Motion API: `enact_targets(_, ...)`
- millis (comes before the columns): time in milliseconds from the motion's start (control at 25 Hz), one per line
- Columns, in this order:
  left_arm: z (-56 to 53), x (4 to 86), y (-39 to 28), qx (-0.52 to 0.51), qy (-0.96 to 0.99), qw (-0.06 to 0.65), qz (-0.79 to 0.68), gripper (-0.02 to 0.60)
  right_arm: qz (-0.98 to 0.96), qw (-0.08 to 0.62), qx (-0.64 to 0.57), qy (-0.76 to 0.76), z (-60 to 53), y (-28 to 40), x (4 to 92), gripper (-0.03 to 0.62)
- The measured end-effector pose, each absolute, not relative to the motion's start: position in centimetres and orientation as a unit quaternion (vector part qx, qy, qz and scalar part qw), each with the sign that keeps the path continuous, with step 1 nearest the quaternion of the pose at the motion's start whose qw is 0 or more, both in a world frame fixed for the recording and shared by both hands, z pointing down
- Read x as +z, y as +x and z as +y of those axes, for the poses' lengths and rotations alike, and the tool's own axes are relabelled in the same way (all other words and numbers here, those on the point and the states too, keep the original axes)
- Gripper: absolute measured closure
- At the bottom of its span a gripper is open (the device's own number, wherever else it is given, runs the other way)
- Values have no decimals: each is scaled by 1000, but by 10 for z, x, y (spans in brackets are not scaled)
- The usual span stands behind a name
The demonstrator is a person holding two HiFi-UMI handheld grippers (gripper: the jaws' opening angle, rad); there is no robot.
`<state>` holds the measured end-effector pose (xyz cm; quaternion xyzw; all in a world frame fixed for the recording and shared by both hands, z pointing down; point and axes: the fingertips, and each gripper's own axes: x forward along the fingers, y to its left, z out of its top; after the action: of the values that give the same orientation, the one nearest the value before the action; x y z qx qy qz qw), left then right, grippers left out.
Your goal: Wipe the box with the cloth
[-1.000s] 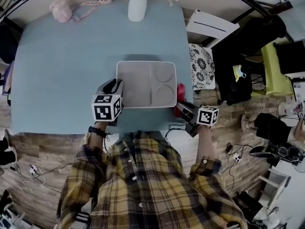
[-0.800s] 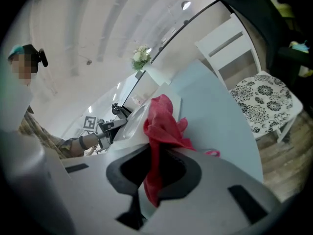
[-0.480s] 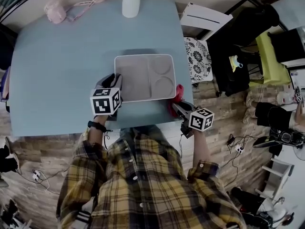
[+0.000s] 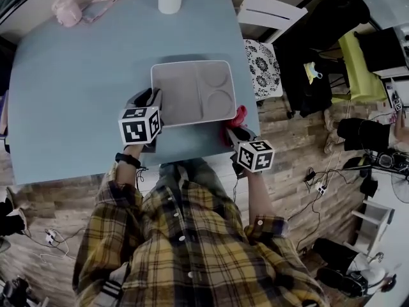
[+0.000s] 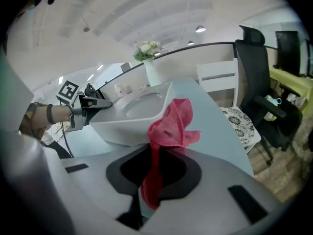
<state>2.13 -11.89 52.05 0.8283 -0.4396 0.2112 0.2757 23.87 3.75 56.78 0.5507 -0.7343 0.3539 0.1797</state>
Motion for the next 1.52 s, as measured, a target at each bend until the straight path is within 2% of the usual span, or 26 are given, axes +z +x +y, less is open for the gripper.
enact_targets(600, -113, 517, 21, 172, 843, 249, -446, 482, -761, 236, 306, 522, 36, 174, 566, 553)
enact_targets(800, -108, 513, 16, 158, 852, 257, -428, 454, -776, 237, 304, 499, 35, 151, 566, 553)
enact_targets(1080, -99, 509, 5, 142, 856, 271, -416, 453, -807, 246, 295, 449, 32, 104, 564, 553)
enact_targets(1240, -94, 508, 3, 155, 862, 256, -409, 453, -828, 252, 285, 411, 31, 67, 564, 553)
enact_targets(1520, -84, 516, -34, 168, 848, 247, -438, 474, -844, 259, 281, 376, 27, 26, 567, 552)
